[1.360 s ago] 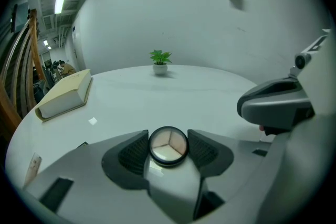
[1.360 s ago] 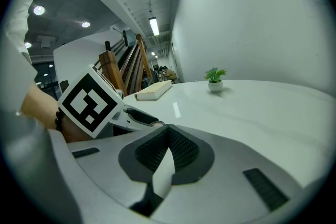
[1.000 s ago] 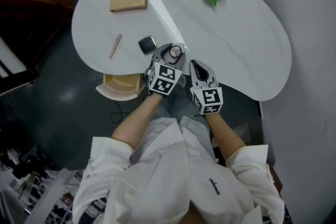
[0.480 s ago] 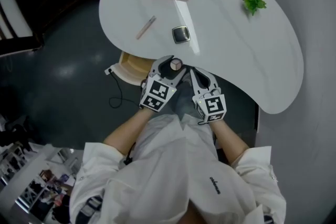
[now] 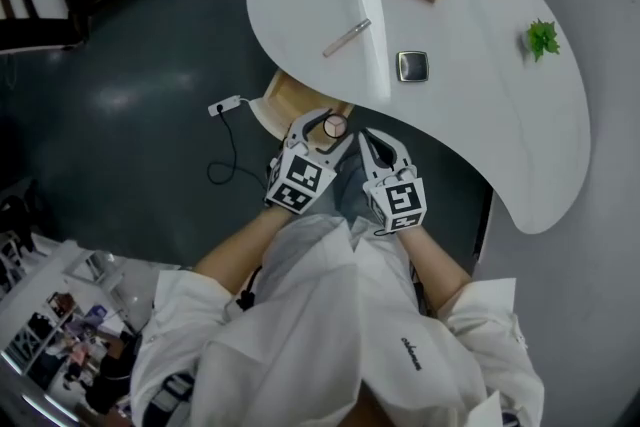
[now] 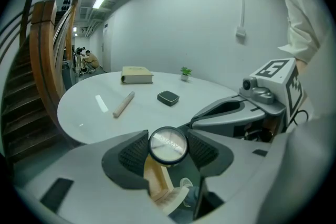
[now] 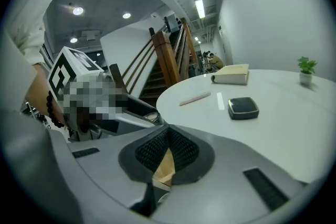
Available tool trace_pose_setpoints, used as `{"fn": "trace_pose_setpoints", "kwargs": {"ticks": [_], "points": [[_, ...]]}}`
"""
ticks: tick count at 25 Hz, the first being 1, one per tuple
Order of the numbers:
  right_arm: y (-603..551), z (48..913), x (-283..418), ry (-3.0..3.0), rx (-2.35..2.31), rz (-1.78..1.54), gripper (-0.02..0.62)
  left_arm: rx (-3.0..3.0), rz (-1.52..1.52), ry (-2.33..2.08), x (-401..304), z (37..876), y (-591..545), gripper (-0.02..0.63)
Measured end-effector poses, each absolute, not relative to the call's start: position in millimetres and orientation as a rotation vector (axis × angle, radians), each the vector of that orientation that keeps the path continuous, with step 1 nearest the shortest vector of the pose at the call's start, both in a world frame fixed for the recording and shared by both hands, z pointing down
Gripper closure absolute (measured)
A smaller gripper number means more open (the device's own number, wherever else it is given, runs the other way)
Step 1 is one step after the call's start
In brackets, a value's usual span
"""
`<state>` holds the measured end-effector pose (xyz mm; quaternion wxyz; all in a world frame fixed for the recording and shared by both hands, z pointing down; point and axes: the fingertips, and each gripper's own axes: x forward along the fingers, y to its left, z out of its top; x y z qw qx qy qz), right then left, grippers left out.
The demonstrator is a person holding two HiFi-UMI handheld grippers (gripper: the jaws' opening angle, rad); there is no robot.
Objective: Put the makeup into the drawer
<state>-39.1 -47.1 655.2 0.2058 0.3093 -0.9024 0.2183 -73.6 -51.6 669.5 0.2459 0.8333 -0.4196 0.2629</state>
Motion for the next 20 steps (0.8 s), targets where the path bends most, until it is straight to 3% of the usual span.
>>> {"fn": "trace_pose_setpoints", "kwargs": {"ticks": [9,20], "points": [[-34.0,708.2,-97.5,-2.460,0.701,0.547,0.578,2.380,0.861,-0.948,-120.2,715.1,-33.5,0.362],[-28.8,774.2,-104.3,-2.357,0.553,0.416,0.578,2.783,1.339,-0.017,-117.9,789.5,-15.6,0.362]]}}
